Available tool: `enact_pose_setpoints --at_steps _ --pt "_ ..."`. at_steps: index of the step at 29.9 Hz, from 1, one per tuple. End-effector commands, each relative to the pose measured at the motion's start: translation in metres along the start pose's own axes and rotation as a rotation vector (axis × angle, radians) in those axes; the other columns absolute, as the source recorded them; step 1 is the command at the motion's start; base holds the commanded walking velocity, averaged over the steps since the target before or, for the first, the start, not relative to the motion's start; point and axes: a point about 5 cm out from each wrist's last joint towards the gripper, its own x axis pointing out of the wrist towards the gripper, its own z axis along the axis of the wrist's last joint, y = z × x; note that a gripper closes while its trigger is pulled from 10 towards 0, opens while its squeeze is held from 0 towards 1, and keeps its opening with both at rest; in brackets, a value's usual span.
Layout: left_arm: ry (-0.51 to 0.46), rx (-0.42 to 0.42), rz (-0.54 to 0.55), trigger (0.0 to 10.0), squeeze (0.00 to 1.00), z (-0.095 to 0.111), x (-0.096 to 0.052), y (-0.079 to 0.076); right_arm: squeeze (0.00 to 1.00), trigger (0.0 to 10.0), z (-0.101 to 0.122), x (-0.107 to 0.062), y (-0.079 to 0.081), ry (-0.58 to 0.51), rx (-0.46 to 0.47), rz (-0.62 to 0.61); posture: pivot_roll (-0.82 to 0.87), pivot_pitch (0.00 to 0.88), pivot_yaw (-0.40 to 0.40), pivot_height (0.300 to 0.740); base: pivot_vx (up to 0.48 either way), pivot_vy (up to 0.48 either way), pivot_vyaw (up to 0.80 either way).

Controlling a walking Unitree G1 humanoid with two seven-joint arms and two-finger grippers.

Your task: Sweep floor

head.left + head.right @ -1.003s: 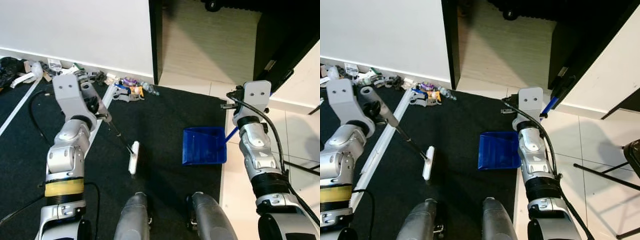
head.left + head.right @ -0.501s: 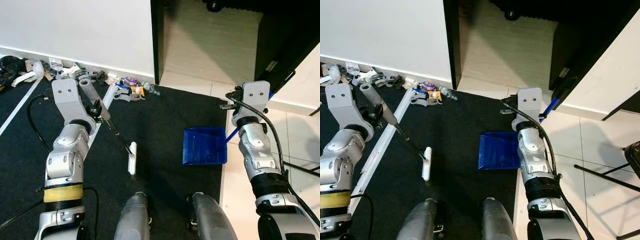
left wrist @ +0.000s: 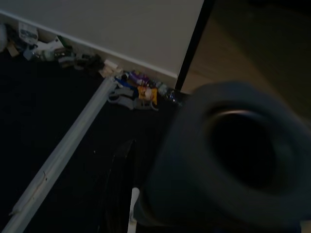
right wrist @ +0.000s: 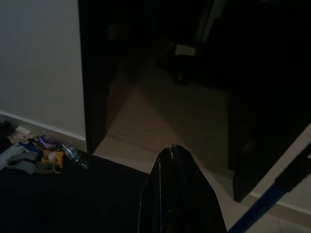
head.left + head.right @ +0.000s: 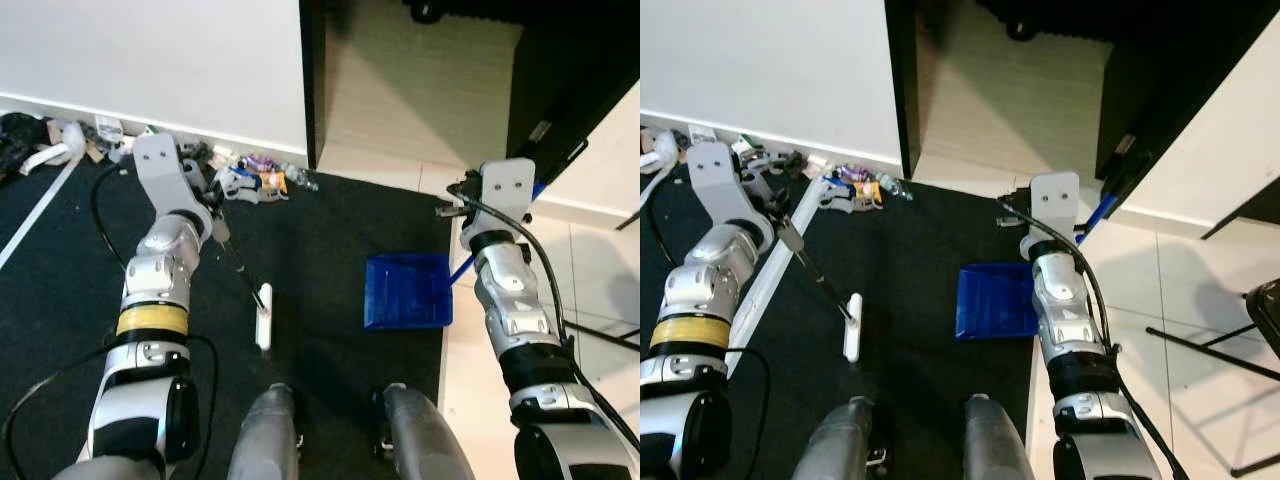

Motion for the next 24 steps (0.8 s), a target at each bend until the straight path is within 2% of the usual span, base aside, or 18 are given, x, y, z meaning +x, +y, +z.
enact_pose_setpoints --at_steps 1,5,7,17,18,19,21,24 --pt "0.001 0.021 0.024 0.0 0.0 -0.001 0.0 0.009 0.0 10.0 -0.004 -0.003 -0.006 0.022 -0.005 -0.019 -0.06 0.121 -0.004 0.74 0.0 0.0 0.0" --pt "-0.007 0.026 0.038 0.0 0.0 -0.002 0.0 0.013 0.0 10.0 -0.006 -0.005 -0.008 0.025 -0.006 -0.025 -0.06 0.121 -0.003 0.74 0.0 0.0 0.0" --pt "-0.067 0.078 0.038 0.0 0.0 0.004 -0.001 0.016 0.0 10.0 -0.006 -0.005 -0.007 0.028 -0.006 -0.021 -0.05 0.12 -0.009 0.74 0.0 0.0 0.0" --pt "-0.181 0.121 0.052 0.0 0.0 0.02 -0.009 0.018 0.0 10.0 -0.003 0.001 0.001 0.023 -0.001 0.007 -0.03 0.116 -0.022 0.74 0.0 0.0 0.0" --pt "-0.188 0.124 0.057 1.3 0.0 0.022 -0.011 0.018 0.0 10.0 -0.003 0.001 0.001 0.023 -0.001 0.007 -0.03 0.115 -0.023 0.74 0.0 0.0 0.0" --pt "-0.204 0.125 0.064 10.0 0.0 0.027 -0.013 0.019 0.0 10.0 -0.003 0.001 0.0 0.025 -0.003 0.007 -0.03 0.114 -0.023 0.74 0.0 0.0 0.0" --pt "-0.214 0.132 0.069 10.0 0.0 0.032 -0.016 0.02 0.0 10.0 -0.004 0.0 -0.001 0.025 -0.004 0.006 -0.03 0.114 -0.023 0.74 0.0 0.0 0.0" --pt "-0.282 0.134 0.061 10.0 0.0 0.051 -0.024 0.021 0.0 10.0 -0.005 -0.002 -0.004 0.029 -0.012 0.001 -0.02 0.11 -0.02 0.74 0.0 0.0 0.0"
